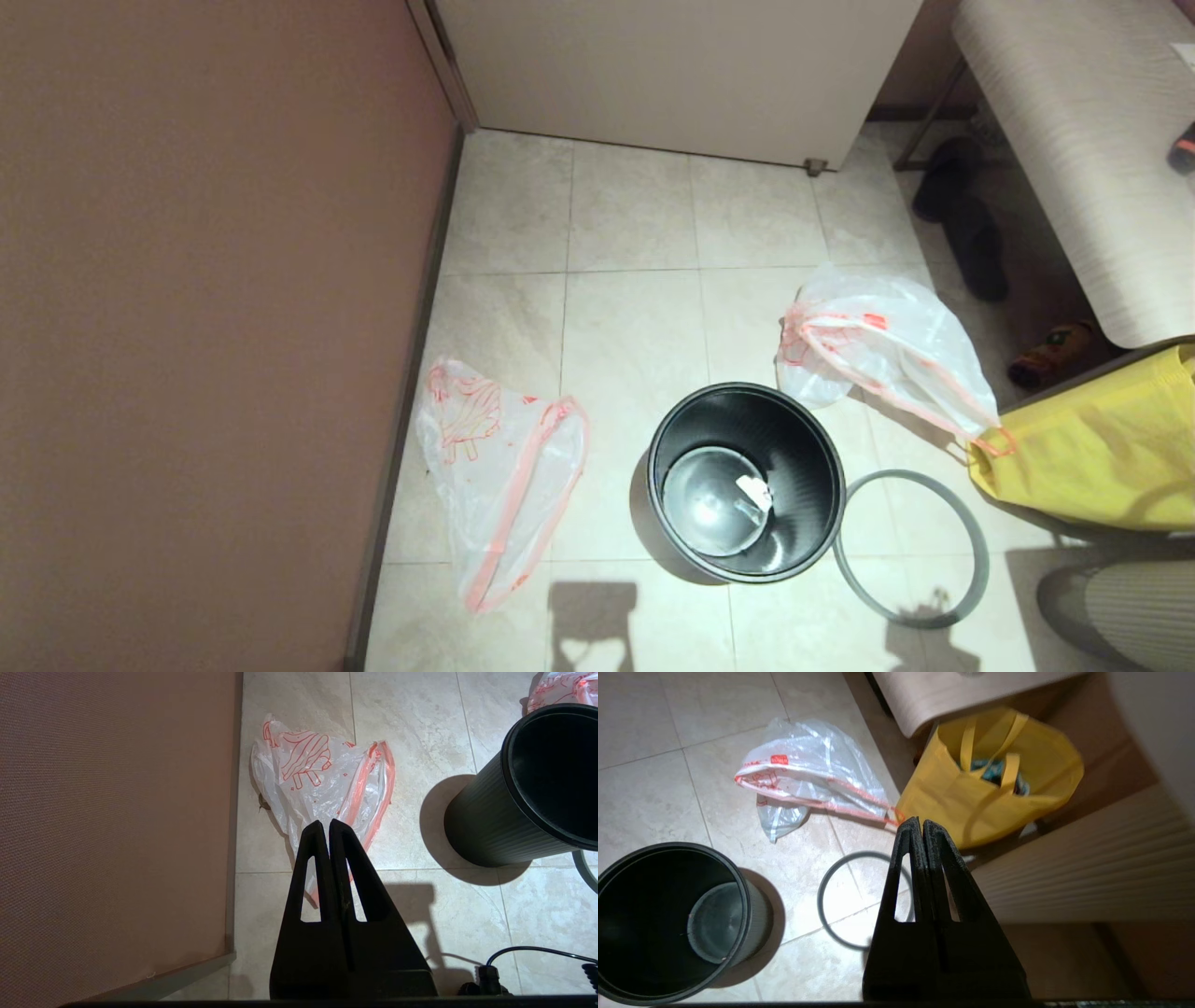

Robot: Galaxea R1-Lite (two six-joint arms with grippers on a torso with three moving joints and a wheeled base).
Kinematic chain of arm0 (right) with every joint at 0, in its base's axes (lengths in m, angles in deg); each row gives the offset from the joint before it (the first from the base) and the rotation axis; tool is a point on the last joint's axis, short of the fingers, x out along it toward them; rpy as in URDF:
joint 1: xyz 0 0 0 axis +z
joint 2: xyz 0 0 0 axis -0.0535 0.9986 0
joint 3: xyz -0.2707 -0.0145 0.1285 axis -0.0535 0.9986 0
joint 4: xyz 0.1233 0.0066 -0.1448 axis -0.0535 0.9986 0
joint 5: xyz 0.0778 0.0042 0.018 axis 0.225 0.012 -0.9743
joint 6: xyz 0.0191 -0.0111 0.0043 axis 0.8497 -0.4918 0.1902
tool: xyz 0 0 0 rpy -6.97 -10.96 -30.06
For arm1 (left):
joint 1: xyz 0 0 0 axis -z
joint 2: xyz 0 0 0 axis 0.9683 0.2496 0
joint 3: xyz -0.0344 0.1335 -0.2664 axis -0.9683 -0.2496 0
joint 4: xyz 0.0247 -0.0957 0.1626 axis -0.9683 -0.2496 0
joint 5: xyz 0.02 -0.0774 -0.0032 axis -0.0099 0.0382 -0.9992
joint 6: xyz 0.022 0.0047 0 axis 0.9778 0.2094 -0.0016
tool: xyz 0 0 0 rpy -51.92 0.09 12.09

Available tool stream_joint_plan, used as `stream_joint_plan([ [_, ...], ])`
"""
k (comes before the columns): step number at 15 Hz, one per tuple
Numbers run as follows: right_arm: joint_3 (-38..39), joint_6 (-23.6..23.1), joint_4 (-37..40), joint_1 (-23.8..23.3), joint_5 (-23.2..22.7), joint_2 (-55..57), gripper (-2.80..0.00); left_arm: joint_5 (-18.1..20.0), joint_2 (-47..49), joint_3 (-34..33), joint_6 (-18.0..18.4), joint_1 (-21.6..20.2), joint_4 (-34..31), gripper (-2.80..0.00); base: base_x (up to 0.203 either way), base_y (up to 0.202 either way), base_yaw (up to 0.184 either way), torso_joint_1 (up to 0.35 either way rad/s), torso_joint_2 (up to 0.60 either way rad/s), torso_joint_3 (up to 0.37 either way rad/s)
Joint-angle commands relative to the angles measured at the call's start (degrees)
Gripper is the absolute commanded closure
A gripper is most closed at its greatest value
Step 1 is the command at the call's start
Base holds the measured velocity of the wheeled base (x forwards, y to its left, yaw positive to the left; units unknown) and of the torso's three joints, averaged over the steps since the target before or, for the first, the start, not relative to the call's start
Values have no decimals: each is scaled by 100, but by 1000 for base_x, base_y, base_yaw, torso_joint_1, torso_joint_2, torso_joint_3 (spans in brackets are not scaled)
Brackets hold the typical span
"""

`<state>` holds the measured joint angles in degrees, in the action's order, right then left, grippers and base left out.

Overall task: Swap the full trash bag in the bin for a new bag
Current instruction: Pick up a new trash bag

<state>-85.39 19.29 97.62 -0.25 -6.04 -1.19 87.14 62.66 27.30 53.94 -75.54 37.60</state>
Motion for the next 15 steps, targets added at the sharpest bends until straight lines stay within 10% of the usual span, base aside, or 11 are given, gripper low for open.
stream_joint_plan([
  [1, 106, -295, 31, -68, -146, -883, 0, -4, -2, 0, -2, 0, 0, 0, 0, 0, 0, 0, 0, 0],
  [9, 1309, -620, 1271, -244, -2609, -2411, 0, -4, -2, 0, -11, 0, 0, 0, 0, 0, 0, 0, 0, 0],
  [15, 3441, -957, -641, -246, -2890, -2417, 0, -4, -2, 0, -11, 0, 0, 0, 0, 0, 0, 0, 0, 0],
])
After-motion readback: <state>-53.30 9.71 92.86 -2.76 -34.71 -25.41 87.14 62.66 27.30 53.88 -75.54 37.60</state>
